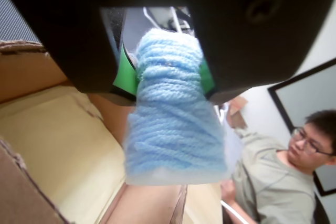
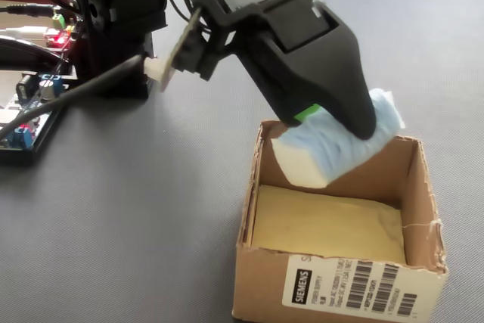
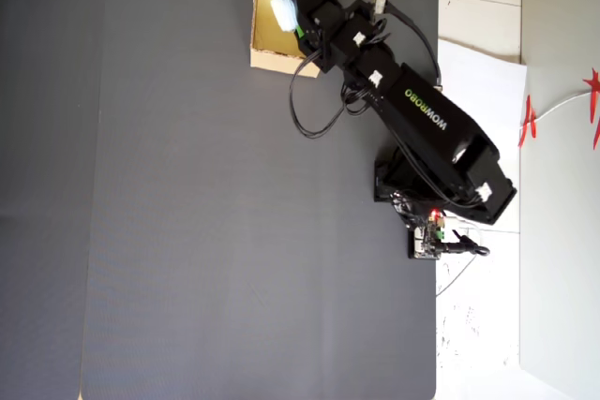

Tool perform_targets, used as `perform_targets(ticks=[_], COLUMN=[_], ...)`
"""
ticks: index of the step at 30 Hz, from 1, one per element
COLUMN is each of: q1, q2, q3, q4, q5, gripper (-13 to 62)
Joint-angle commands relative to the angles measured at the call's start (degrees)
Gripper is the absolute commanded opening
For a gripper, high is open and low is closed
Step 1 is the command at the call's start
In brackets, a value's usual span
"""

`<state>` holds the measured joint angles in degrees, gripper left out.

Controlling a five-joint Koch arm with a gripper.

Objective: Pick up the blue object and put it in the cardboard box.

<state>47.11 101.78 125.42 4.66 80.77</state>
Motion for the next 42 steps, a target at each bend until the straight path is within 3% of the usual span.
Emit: perform_targets(ticks=[1,6,20,42], q1=[0.0,0.09,-3.08,-34.8], q2=[0.53,0.7,2.64,21.45], q3=[-2.37,-0.88,-0.53,20.13], q4=[-1.67,-1.41,-1.93,-10.37], q5=[2.99,3.52,3.52,11.34], gripper=[25.0,30.8,31.8,34.0])
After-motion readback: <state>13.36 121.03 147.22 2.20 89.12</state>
